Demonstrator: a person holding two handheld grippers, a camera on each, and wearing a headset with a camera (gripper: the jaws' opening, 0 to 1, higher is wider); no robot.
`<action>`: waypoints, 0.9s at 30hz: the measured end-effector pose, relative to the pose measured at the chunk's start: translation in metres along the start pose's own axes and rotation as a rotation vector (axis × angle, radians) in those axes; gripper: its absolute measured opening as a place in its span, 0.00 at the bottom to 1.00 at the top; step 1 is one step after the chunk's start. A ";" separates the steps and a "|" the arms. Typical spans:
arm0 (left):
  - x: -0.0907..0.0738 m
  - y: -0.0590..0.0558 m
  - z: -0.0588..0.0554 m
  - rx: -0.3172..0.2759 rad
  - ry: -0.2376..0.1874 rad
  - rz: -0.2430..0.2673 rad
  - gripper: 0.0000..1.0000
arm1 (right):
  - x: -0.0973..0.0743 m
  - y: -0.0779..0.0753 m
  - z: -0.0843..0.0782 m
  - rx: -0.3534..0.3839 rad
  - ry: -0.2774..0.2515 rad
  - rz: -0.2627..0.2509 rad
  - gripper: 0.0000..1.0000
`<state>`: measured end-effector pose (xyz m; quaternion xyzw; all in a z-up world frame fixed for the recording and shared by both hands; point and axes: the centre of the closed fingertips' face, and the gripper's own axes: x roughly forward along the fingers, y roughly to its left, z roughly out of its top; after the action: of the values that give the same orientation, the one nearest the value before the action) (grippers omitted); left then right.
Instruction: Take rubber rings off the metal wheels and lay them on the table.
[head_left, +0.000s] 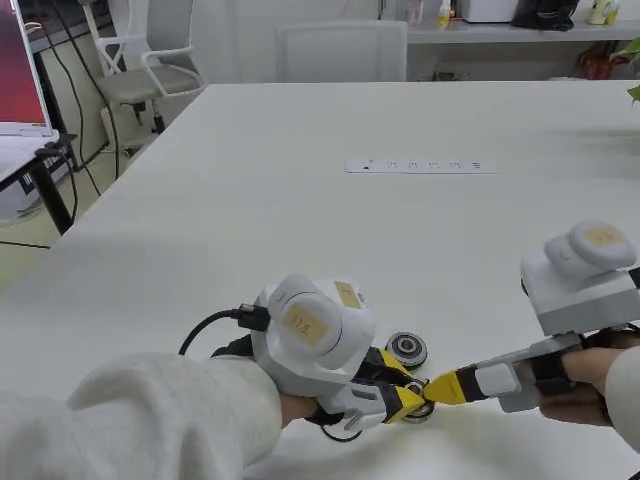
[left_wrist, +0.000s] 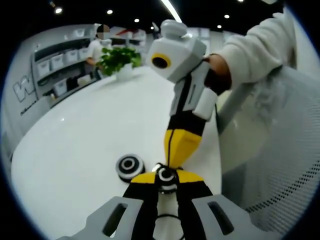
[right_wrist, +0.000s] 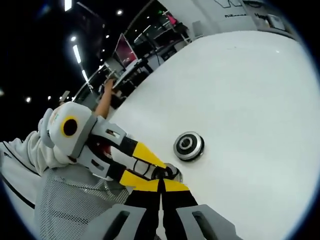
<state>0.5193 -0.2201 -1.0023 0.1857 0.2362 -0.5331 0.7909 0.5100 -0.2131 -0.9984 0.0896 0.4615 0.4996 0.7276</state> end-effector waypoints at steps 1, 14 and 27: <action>0.000 0.000 0.000 0.000 0.000 0.000 0.13 | 0.001 0.007 0.004 0.019 -0.020 0.035 0.00; 0.001 0.000 0.001 -0.013 -0.003 0.003 0.14 | -0.003 -0.004 -0.002 -0.004 0.011 -0.037 0.00; -0.006 -0.005 0.009 0.017 0.002 -0.045 0.23 | -0.010 -0.007 0.006 -0.032 -0.012 -0.062 0.00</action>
<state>0.5139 -0.2220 -0.9920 0.1875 0.2365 -0.5527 0.7768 0.5183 -0.2228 -0.9939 0.0668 0.4516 0.4836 0.7468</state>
